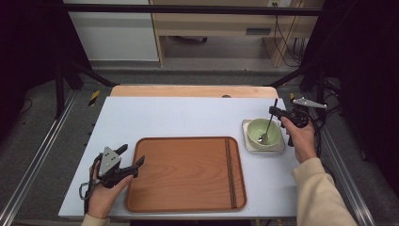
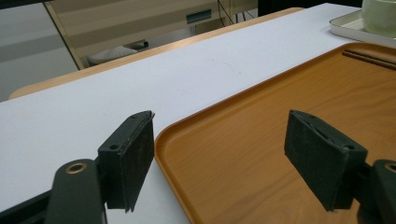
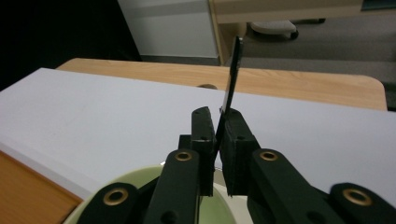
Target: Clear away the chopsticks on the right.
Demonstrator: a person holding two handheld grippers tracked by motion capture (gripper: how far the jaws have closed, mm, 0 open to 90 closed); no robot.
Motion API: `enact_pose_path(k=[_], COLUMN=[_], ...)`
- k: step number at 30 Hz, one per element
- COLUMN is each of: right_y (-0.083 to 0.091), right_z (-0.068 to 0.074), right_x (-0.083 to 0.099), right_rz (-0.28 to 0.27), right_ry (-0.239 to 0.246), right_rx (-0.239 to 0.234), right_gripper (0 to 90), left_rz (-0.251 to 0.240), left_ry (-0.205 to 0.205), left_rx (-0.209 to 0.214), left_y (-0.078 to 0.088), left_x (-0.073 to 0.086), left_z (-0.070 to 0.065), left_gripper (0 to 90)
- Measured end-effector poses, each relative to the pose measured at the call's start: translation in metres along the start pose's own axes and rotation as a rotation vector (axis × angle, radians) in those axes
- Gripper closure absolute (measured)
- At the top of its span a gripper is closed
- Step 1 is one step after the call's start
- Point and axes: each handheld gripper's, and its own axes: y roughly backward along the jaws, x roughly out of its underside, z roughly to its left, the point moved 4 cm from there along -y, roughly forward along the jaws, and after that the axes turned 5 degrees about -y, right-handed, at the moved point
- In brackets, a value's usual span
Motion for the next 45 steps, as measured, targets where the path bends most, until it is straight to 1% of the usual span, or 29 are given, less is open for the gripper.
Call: enact_pose_path(k=[2, 6, 9, 10, 12, 13, 15, 17, 18, 20, 21, 22, 24, 25, 26, 28, 31, 33, 35, 38, 41, 43, 45], right_y=[0.005, 0.014, 0.024, 0.029, 0.037, 0.043, 0.054, 0.066, 0.071, 0.076, 0.078, 0.078, 0.076, 0.073, 0.071, 0.064, 0.055, 0.050, 0.044, 0.040, 0.036, 0.034, 0.032], right_z=[0.007, 0.020, 0.029, 0.034, 0.042, 0.047, 0.059, 0.075, 0.083, 0.101, 0.108, 0.120, 0.137, 0.149, 0.155, 0.173, 0.191, 0.200, 0.209, 0.217, 0.223, 0.227, 0.229], right_x=[-0.004, -0.011, -0.019, -0.023, -0.030, -0.035, -0.046, -0.057, -0.061, -0.065, -0.065, -0.064, -0.059, -0.053, -0.049, -0.036, -0.017, -0.005, 0.007, 0.018, 0.025, 0.030, 0.034], right_rz=[-0.014, -0.042, -0.086, -0.101, -0.131, -0.148, -0.187, -0.217, -0.227, -0.231, -0.222, -0.210, -0.182, -0.162, -0.152, -0.113, -0.073, -0.050, -0.020, -0.003, 0.009, 0.020, 0.032], right_ry=[0.005, 0.040, 0.076, 0.091, 0.130, 0.146, 0.192, 0.219, 0.233, 0.257, 0.260, 0.273, 0.292, 0.301, 0.304, 0.313, 0.317, 0.309, 0.306, 0.296, 0.286, 0.270, 0.262], right_rx=[-0.019, -0.041, -0.045, -0.044, -0.044, -0.043, -0.049, -0.068, -0.080, -0.106, -0.119, -0.141, -0.172, -0.195, -0.211, -0.255, -0.300, -0.325, -0.341, -0.367, -0.392, -0.408, -0.420], right_gripper=[89.1, 89.4, 89.5, 89.5, 89.5, 89.5, 89.5, 89.5, 89.5, 89.5, 89.5, 89.5, 89.5, 89.5, 89.5, 89.4, 89.4, 89.5, 89.5, 89.5, 89.5, 89.5, 89.5], left_rz=[-0.004, -0.020, -0.037, -0.043, -0.045, -0.049, -0.056, -0.065, -0.070, -0.069, -0.067, -0.064, -0.061, -0.060, -0.057, -0.056, -0.063, -0.071, -0.079, -0.073, -0.072, -0.070, -0.068], left_ry=[0.008, 0.027, 0.043, 0.048, 0.045, 0.054, 0.068, 0.080, 0.088, 0.086, 0.084, 0.082, 0.077, 0.075, 0.070, 0.060, 0.038, 0.024, 0.038, 0.056, 0.058, 0.058, 0.057], left_rx=[-0.010, -0.037, -0.062, -0.069, -0.082, -0.087, -0.103, -0.111, -0.114, -0.122, -0.126, -0.129, -0.131, -0.133, -0.135, -0.141, -0.153, -0.171, -0.178, -0.178, -0.181, -0.179, -0.179], left_y=[0.001, 0.003, 0.006, 0.006, 0.007, 0.007, 0.008, 0.009, 0.010, 0.010, 0.009, 0.009, 0.009, 0.009, 0.009, 0.009, 0.010, 0.012, 0.014, 0.014, 0.014, 0.014, 0.014], left_x=[0.002, 0.004, 0.007, 0.008, 0.010, 0.012, 0.014, 0.015, 0.016, 0.017, 0.018, 0.019, 0.020, 0.020, 0.021, 0.021, 0.020, 0.019, 0.020, 0.022, 0.023, 0.023, 0.024], left_z=[0.002, 0.007, 0.011, 0.012, 0.015, 0.016, 0.020, 0.023, 0.024, 0.025, 0.026, 0.026, 0.026, 0.025, 0.025, 0.025, 0.025, 0.027, 0.030, 0.033, 0.034, 0.033, 0.033], left_gripper=[24.3, 24.3, 24.2, 24.2, 24.1, 24.0, 23.6, 23.2, 23.2, 23.2, 23.2, 23.2, 23.2, 23.2, 23.2, 23.2, 23.1, 23.2, 23.1, 23.1, 23.1, 23.1, 23.1])
